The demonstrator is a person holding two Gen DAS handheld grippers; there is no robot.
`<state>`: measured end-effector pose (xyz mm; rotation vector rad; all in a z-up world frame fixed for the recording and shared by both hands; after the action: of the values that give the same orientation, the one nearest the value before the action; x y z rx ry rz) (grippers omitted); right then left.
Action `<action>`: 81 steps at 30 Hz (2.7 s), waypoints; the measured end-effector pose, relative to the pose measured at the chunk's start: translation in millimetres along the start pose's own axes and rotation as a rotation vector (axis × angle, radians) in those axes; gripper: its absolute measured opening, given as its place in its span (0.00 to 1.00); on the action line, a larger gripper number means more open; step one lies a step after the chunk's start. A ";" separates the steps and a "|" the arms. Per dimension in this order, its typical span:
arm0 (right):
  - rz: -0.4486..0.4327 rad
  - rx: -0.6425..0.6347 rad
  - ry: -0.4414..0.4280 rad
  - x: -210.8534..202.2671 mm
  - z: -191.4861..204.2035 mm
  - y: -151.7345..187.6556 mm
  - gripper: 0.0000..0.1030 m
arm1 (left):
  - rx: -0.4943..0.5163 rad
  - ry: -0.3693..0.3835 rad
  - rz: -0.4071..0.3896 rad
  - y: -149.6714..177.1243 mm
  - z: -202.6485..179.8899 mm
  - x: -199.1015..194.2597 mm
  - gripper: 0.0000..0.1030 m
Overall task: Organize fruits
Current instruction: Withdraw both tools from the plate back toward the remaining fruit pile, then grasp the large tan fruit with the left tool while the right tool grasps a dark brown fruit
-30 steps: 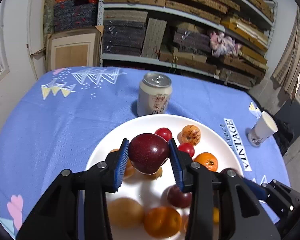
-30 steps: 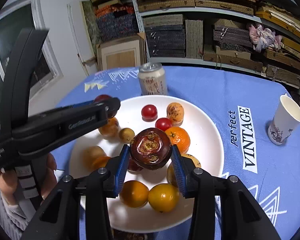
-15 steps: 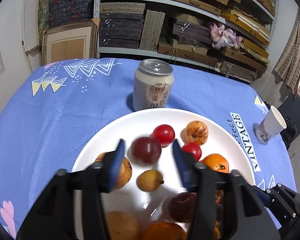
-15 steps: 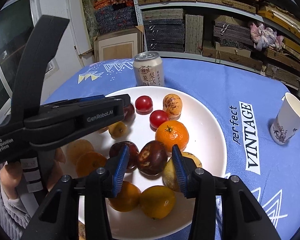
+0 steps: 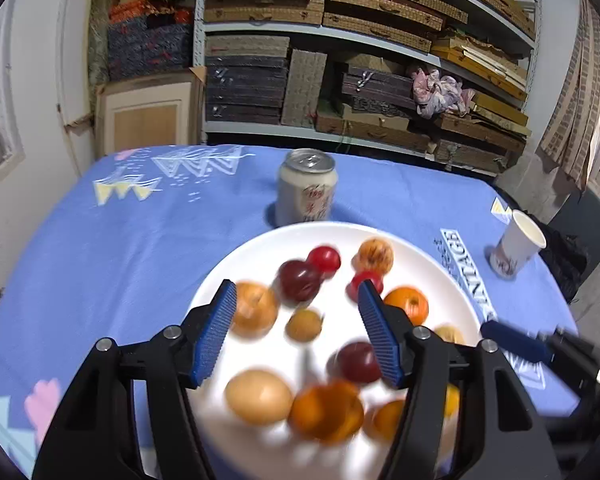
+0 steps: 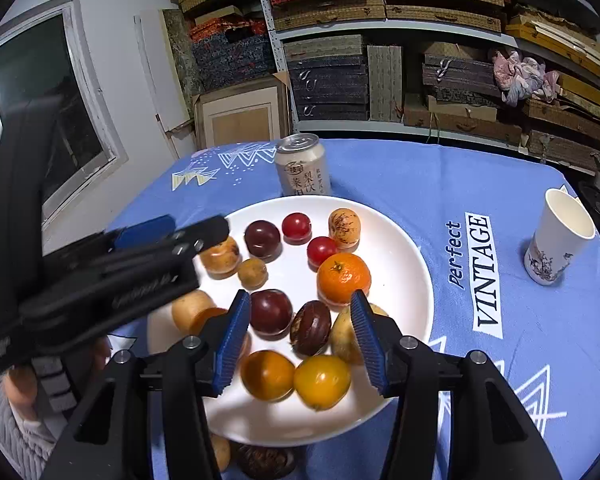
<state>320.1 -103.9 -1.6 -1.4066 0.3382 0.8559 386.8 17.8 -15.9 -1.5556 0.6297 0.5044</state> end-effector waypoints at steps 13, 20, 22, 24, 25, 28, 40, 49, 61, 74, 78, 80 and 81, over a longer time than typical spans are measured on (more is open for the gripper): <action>-0.077 0.060 0.002 -78.9 -0.6 67.3 0.72 | 0.062 -0.028 0.039 108.1 -4.0 -77.0 0.66; -0.042 0.116 -0.013 -77.0 -19.3 82.6 0.72 | 0.152 -0.013 0.052 129.8 -23.7 -71.8 0.71; -0.046 0.131 -0.015 -77.9 -22.1 82.8 0.73 | 0.149 -0.001 0.061 130.1 -24.6 -66.8 0.72; -0.047 0.138 -0.020 -79.1 -22.2 83.8 0.74 | 0.153 0.008 0.066 130.9 -27.2 -63.5 0.74; -0.048 0.141 -0.018 -79.0 -22.7 83.7 0.74 | 0.155 0.009 0.065 130.8 -28.5 -62.1 0.74; -0.042 0.138 -0.016 -77.7 -21.8 84.0 0.75 | 0.174 0.030 0.075 132.8 -34.6 -57.1 0.75; -0.032 0.146 -0.012 -78.4 -23.9 85.1 0.75 | 0.147 0.122 0.123 136.4 -35.1 -46.9 0.63; -0.021 0.139 -0.015 -75.4 -21.4 87.0 0.75 | 0.142 0.180 0.149 136.4 -36.8 -38.4 0.48; 0.065 0.022 0.007 -47.7 3.4 99.1 0.75 | 0.040 0.000 0.102 125.4 7.2 -49.7 0.42; 0.150 -0.056 0.080 -6.1 30.0 96.6 0.72 | -0.034 -0.003 0.136 121.2 26.9 -45.5 0.42; 0.194 -0.065 0.088 7.0 30.5 99.6 0.63 | -0.032 -0.003 0.142 121.7 26.0 -45.1 0.42; 0.205 -0.073 0.093 10.9 31.2 100.9 0.54 | -0.035 0.000 0.147 121.9 26.0 -44.6 0.42; 0.202 -0.076 0.091 10.7 31.6 100.8 0.52 | -0.033 0.000 0.149 122.0 26.0 -44.5 0.42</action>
<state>248.7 -77.2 -75.5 -1.5027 0.5284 0.9796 274.3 44.4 -80.5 -1.5465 0.7441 0.6301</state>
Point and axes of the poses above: each gripper's, at about its wrist camera, not at the fingertips, and x roughly the way its jaws point, z to its left, y to its underside, the point moved 2 cm from there along x, roughly the way its jaws point, and after that the axes turned 1 degree about y, right-handed, at the moved point
